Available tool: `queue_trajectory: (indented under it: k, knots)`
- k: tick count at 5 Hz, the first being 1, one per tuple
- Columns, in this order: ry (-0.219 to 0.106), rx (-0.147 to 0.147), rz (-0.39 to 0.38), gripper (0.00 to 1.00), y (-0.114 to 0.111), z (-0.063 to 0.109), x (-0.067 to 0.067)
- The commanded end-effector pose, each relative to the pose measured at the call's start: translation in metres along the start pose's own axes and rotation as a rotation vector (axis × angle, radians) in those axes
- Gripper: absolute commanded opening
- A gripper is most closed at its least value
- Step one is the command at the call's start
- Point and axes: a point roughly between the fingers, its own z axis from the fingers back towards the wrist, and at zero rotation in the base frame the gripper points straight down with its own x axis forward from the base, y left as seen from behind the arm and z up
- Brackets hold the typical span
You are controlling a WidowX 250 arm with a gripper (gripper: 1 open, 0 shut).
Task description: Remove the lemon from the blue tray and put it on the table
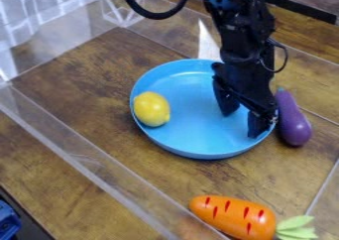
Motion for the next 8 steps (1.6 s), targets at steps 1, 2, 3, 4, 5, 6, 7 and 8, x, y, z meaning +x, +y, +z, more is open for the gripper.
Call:
queue_trajectory:
  k: [1,2,3,4,5,6,7,8]
  knots:
    - [0.045,-0.006,0.029,1.00,-0.017,-0.014,-0.002]
    - [0.045,0.005,0.072,1.00,-0.016,-0.019,0.003]
    - [0.046,0.008,0.076,1.00,-0.022,-0.024,0.010]
    - [0.050,0.010,0.071,1.00,-0.029,-0.029,0.016]
    - [0.058,0.007,0.036,1.00,-0.040,-0.033,0.016]
    - [0.068,0.003,0.014,1.00,-0.048,-0.036,0.016]
    - [0.079,-0.001,0.005,1.00,-0.054,-0.038,0.012]
    - [0.090,-0.006,-0.005,1.00,-0.061,-0.039,0.008]
